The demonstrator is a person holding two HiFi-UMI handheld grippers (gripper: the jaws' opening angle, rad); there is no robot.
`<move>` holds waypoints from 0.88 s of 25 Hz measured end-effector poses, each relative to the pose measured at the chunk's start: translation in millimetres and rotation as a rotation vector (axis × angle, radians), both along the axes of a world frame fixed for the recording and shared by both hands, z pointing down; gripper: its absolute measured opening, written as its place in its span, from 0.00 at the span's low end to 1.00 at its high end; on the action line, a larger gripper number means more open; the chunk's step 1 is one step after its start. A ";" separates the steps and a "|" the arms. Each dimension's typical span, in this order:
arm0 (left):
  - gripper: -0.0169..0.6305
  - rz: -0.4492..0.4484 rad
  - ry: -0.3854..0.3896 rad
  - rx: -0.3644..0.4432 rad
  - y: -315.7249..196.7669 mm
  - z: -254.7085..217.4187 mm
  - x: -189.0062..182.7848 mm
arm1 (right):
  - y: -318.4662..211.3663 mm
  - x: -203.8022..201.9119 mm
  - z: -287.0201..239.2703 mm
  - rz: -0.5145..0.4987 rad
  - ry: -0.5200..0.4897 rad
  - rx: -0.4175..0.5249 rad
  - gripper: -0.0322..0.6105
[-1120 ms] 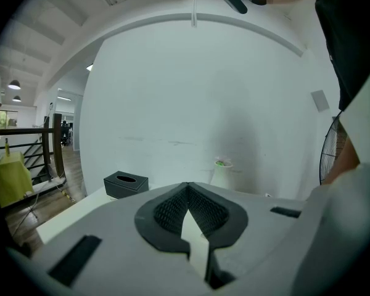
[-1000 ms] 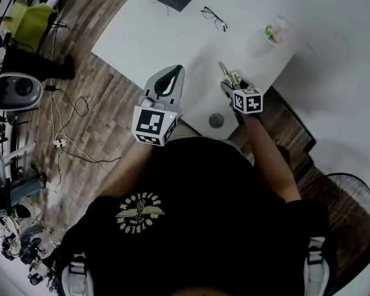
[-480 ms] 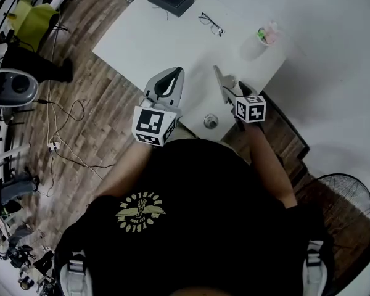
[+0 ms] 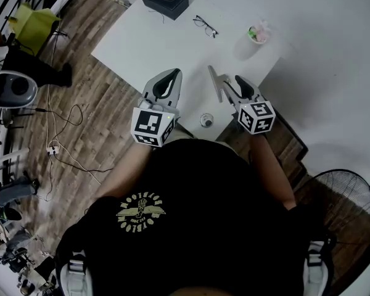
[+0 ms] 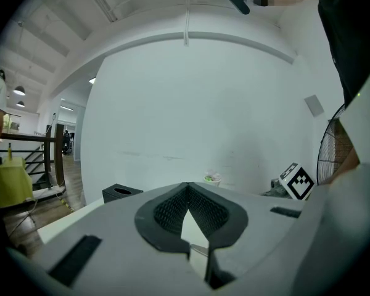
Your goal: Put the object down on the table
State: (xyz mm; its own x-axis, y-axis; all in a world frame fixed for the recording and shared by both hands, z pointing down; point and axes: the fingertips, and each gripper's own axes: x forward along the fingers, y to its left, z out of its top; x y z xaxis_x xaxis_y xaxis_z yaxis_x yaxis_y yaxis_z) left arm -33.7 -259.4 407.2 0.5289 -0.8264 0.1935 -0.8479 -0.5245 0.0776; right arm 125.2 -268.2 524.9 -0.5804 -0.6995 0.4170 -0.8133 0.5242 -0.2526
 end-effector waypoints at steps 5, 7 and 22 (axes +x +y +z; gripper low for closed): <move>0.04 -0.014 0.013 0.011 5.5 -9.2 5.2 | 8.7 1.5 -56.5 -0.022 0.029 0.140 0.17; 0.04 -0.011 0.025 0.014 9.0 -13.7 10.0 | 13.9 2.4 -73.2 -0.030 0.039 0.181 0.09; 0.04 0.008 0.050 0.059 36.3 -40.3 44.7 | 46.4 23.4 -145.1 -0.029 -0.025 0.317 0.05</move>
